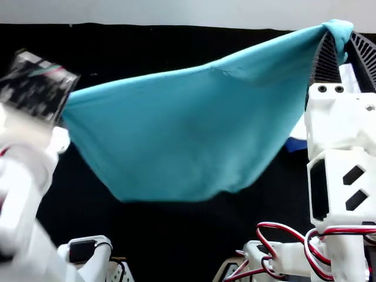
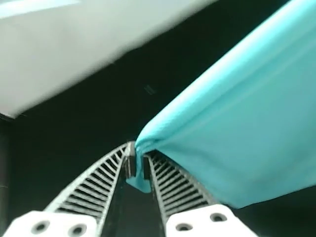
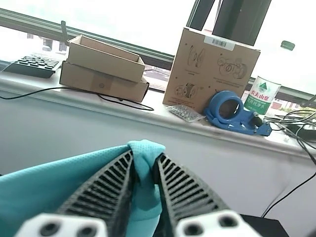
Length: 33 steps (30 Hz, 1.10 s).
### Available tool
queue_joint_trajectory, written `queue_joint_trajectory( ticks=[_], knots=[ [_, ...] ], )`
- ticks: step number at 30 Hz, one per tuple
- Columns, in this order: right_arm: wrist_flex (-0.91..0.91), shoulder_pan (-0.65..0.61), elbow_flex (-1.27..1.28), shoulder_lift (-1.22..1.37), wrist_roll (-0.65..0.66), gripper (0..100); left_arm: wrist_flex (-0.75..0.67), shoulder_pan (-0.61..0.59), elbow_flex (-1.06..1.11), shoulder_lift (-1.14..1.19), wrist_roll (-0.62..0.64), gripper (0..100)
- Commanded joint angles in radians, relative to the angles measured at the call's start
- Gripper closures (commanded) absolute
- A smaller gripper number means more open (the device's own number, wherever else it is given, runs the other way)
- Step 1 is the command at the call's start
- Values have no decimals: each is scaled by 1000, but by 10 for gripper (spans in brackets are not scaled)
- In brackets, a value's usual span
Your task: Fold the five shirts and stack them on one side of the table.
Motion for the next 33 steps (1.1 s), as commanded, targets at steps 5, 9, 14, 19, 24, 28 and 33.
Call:
queue_joint_trajectory(
  ticks=[5,9,14,19,24,28,33],
  knots=[
    [-56,79,-27,-7,29,993,-6,-16,62,-21,-3,992],
    [-54,79,-19,-62,26,993,-6,-16,-44,-91,-3,992],
    [-28,79,-18,-117,26,993,-6,-16,-128,-179,-5,992],
    [45,74,-19,-162,25,993,-8,-16,-133,-272,-6,992],
    [44,74,-18,-197,25,993,-58,-22,-131,-361,-6,992],
    [41,71,7,-145,23,993,-78,-76,-104,-364,-6,992],
    [22,24,96,-2,-51,993,-80,-76,101,-277,-6,992]
  ],
)
